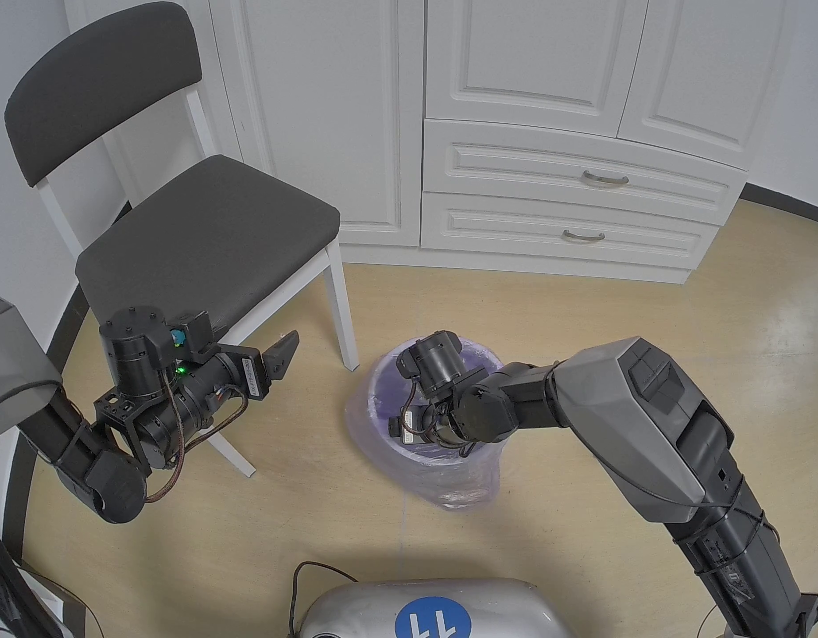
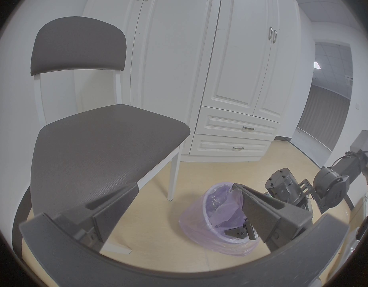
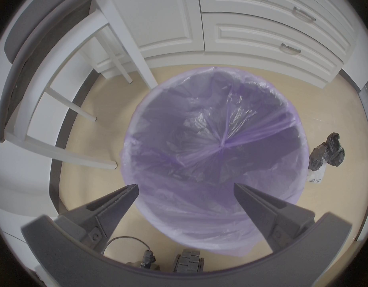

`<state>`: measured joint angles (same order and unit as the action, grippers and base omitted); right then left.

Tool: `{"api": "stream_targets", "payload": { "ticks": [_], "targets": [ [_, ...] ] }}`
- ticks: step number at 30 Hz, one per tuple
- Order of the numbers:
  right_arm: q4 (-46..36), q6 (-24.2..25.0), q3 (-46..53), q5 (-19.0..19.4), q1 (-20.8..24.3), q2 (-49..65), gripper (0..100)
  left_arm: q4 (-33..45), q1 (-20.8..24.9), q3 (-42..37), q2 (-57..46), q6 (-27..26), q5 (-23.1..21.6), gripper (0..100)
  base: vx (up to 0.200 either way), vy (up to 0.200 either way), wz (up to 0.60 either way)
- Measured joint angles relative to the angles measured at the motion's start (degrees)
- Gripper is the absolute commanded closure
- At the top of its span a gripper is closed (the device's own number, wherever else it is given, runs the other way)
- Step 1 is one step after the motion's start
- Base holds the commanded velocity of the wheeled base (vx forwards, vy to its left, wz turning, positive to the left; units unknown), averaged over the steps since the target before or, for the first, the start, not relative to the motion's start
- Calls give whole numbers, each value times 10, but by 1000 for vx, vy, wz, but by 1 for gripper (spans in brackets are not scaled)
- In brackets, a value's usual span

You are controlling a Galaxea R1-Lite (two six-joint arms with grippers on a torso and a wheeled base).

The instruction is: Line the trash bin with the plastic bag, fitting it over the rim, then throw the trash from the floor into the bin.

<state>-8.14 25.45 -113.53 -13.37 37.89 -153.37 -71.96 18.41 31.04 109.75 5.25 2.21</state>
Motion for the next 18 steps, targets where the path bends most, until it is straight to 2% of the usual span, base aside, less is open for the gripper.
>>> {"api": "stream_targets", "payload": {
  "ticks": [10, 18],
  "targets": [
    [-8, 8, 42, 7, 9, 19, 0, 0, -2, 0, -2, 0, 1, 0, 0, 0, 0],
    [-6, 8, 31, 8, 9, 29, 0, 0, -4, 1, -2, 0, 1, 0, 0, 0, 0]
  ]
}}
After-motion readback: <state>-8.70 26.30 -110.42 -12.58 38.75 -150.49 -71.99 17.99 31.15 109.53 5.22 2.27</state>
